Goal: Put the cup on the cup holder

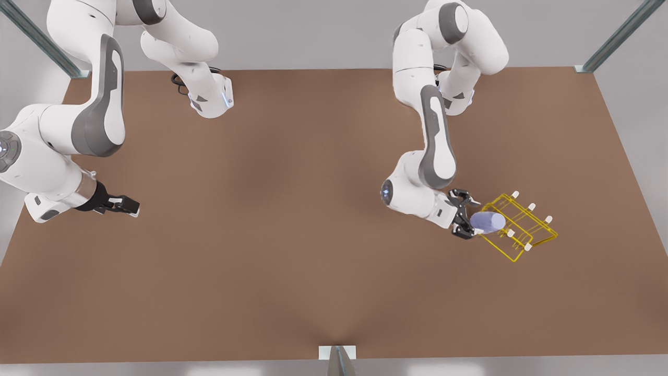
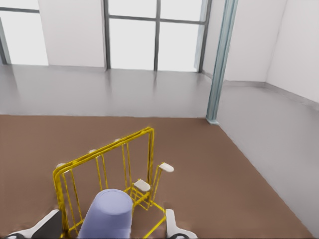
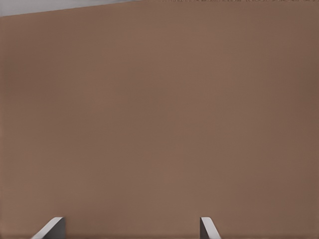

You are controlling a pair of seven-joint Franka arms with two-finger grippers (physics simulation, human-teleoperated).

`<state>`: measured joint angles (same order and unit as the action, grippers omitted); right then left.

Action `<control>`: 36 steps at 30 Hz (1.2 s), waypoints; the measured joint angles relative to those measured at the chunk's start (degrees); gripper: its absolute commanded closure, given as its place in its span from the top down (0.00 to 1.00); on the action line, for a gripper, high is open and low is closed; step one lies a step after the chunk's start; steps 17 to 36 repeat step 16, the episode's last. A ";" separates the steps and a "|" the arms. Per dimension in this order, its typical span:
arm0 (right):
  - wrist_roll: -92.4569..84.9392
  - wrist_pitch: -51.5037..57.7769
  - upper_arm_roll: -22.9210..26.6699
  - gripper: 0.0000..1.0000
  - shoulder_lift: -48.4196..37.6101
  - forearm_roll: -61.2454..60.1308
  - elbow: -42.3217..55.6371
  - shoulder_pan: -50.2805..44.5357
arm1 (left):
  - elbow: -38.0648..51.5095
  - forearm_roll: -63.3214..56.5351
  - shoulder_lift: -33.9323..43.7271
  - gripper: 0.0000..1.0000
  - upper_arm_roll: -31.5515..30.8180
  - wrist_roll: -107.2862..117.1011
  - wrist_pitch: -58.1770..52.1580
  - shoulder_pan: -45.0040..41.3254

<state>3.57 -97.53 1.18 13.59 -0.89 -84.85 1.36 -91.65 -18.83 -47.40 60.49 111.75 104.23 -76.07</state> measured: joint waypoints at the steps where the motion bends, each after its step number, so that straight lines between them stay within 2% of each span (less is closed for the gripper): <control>1: 0.00 0.01 -0.01 1.00 0.00 -0.01 0.00 -0.02 | 8.13 2.93 2.38 1.00 -0.70 -5.57 -5.63 0.33; 2: 0.00 0.01 -0.03 1.00 -0.01 -0.02 0.00 -0.04 | 14.43 6.06 5.03 1.00 -1.13 -12.05 -11.45 1.15; 4: 0.00 0.02 -0.01 1.00 -0.03 -0.03 -0.06 -0.06 | 19.53 13.66 12.11 1.00 -4.12 -25.11 -21.02 5.07; 5: -0.01 0.02 0.00 1.00 -0.02 -0.03 -0.07 -0.04 | 20.59 16.84 16.61 1.00 -15.00 -30.89 -24.64 13.64; 7: -0.03 0.03 -0.02 1.00 0.00 -0.03 -0.08 -0.03 | 20.48 20.01 23.24 1.00 -43.99 -39.75 -27.99 37.09; 8: -0.04 0.03 -0.01 1.00 0.00 -0.03 -0.08 -0.04 | 15.36 20.45 28.14 1.00 -52.17 -43.91 -27.17 45.80; 9: -0.05 0.03 -0.01 1.00 0.00 -0.03 -0.08 -0.04 | 10.41 20.60 32.18 1.00 -56.19 -48.24 -26.01 50.86; 10: -0.06 0.04 -0.01 1.00 0.00 -0.04 -0.08 -0.03 | 9.06 20.47 33.70 1.00 -57.61 -52.35 -25.78 53.01; 12: -0.08 0.04 -0.03 1.00 0.00 -0.04 -0.09 -0.03 | 10.53 20.35 33.95 1.00 -56.59 -59.88 -26.72 54.65; 16: -0.12 0.04 -0.02 1.00 0.00 -0.05 -0.09 -0.03 | 15.62 19.94 31.29 1.00 -56.09 -72.50 -29.70 54.60; 36: -0.12 0.04 -0.02 1.00 0.00 -0.05 -0.09 -0.03 | 15.62 19.94 31.29 1.00 -56.09 -72.50 -29.70 54.60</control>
